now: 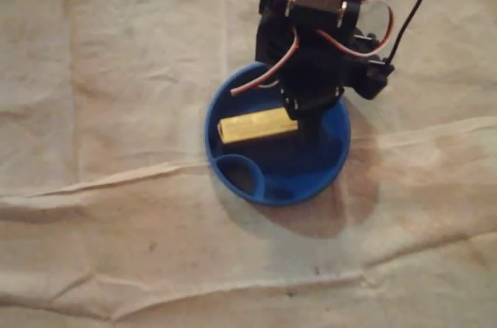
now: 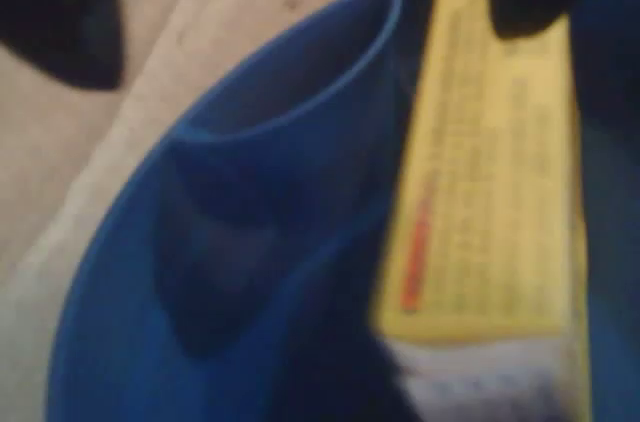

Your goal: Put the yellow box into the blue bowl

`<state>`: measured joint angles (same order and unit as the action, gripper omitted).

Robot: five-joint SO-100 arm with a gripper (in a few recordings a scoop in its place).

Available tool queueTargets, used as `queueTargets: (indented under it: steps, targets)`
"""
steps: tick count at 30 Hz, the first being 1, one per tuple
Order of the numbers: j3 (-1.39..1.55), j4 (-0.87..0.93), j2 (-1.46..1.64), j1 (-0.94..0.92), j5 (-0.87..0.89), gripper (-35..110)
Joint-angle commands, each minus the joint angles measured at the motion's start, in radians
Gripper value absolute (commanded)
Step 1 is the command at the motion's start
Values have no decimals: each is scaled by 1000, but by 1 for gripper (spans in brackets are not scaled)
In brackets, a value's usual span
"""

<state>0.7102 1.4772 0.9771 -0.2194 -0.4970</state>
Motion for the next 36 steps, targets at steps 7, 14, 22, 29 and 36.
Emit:
queueTargets:
  steps: [7,14,22,29,36]
  targets:
    - [-60,3,190,2,-11,5]
    - [-57,63,342,5,8,2]
    - [-54,287,577,35,104,0]
    - [54,281,805,117,176,0]
    - [436,279,1201,207,176,0]
